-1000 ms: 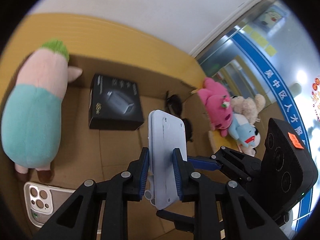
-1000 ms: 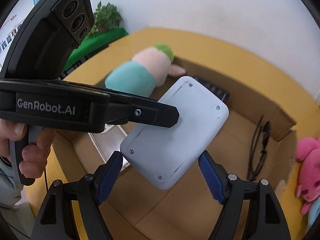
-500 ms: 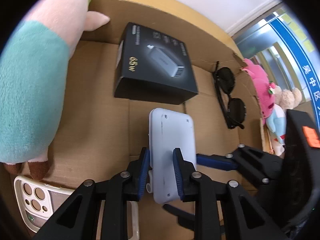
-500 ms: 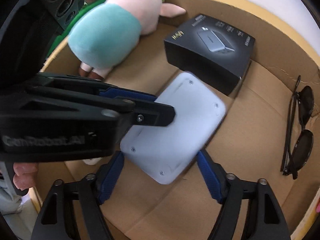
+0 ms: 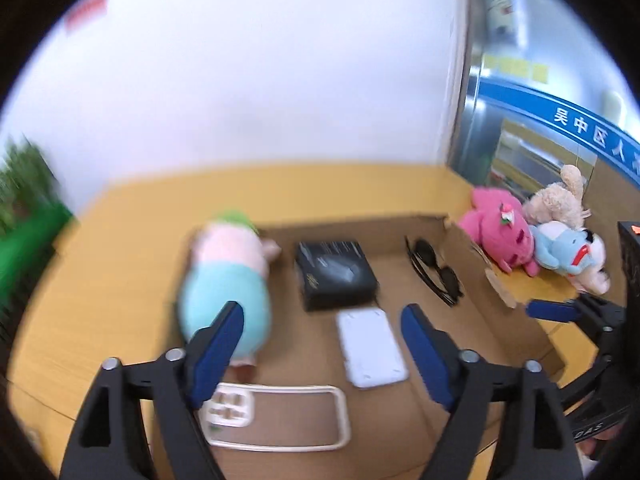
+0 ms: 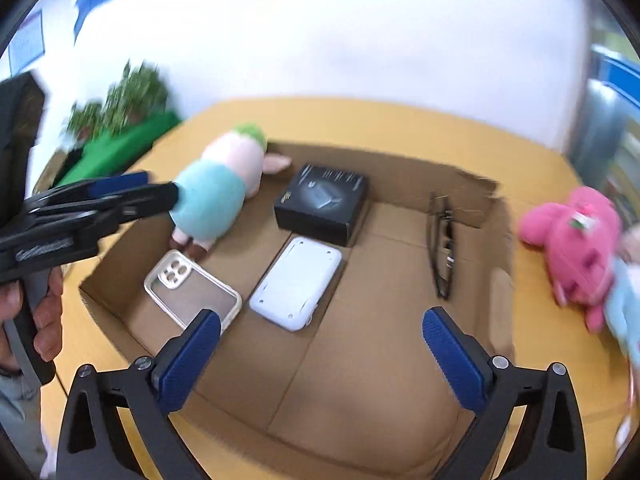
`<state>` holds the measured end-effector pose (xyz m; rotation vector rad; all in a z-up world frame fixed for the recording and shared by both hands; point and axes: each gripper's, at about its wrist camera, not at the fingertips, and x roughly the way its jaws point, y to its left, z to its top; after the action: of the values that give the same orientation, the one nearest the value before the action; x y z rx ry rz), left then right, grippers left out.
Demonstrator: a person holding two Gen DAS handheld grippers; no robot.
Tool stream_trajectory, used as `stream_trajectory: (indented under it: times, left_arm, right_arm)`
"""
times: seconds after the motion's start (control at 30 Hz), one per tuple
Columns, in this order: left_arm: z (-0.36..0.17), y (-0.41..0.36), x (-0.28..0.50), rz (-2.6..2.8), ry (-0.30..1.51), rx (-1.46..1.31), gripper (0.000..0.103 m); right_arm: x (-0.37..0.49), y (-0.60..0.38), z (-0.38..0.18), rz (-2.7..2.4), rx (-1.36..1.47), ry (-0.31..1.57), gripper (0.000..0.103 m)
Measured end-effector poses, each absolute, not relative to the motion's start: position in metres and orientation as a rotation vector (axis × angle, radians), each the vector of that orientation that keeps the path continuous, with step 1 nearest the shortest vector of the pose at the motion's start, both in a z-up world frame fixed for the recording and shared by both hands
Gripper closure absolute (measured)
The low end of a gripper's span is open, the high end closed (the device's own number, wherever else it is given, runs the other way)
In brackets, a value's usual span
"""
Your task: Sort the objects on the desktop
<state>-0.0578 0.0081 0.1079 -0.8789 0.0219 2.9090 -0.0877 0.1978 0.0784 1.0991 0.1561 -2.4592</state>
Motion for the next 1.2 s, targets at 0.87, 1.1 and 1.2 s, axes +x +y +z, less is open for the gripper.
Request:
stream_trajectory:
  times: [0.87,1.1,1.2]
  left_arm:
    - [-0.004,0.008,-0.019,3.136,0.035,-0.818,0.015]
    - [-0.004,0.008,-0.019,3.137,0.035,-0.820,0.014]
    - [-0.004,0.009,-0.019,3.138,0.035,-0.819,0.014]
  right_arm:
    - [-0.018,0.206,-0.002,-2.783,0.731,0.031,0.000]
    - [-0.017,0.206,-0.002,-2.783,0.732,0.031,0.000]
    - [-0.017,0.206,-0.002,-2.783,0.732,0.030,0.000]
